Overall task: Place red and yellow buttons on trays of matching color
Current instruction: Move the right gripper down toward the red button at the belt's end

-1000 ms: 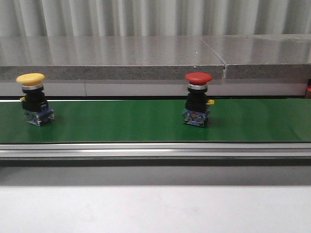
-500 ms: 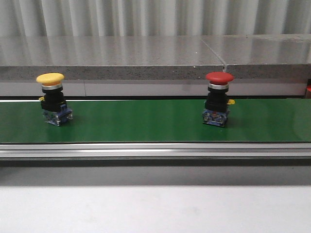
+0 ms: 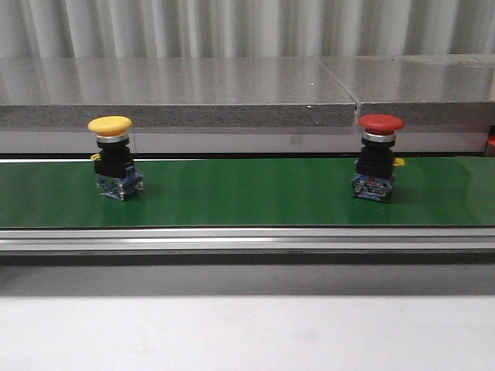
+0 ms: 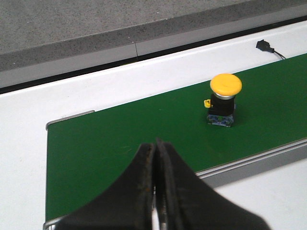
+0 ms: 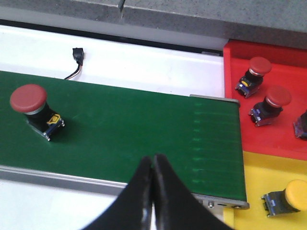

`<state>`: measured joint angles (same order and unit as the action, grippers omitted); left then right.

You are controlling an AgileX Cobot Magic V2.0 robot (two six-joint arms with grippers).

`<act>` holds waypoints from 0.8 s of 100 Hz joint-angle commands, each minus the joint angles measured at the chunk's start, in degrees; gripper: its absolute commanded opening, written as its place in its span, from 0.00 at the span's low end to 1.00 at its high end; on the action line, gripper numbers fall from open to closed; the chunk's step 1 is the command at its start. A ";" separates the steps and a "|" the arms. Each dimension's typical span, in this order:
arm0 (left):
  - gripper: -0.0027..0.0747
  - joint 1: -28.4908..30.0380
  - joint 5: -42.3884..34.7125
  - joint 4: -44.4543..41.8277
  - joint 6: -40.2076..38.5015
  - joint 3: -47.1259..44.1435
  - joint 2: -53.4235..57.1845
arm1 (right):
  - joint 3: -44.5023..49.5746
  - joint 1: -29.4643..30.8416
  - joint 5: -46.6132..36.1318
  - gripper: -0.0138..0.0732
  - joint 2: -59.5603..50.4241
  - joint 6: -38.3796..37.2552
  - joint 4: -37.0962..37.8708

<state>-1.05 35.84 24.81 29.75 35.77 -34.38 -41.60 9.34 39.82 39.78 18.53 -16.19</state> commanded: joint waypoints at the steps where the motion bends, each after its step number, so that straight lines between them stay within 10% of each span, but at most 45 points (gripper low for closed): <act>1: 0.01 -0.34 -4.11 1.22 -0.08 1.55 -0.01 | -1.41 -0.12 -0.92 0.32 -0.26 0.51 -0.43; 24: 0.01 -0.34 -4.11 1.22 -0.08 1.55 -0.01 | -1.41 -0.12 0.82 0.93 -0.26 0.51 -4.08; 80: 0.01 -0.34 -4.11 1.22 -0.08 1.55 -0.01 | -8.62 -9.96 -0.31 0.90 24.21 2.84 -5.87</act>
<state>-1.05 35.84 24.81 29.75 35.77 -34.38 -46.93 0.48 43.21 60.36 20.51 -20.66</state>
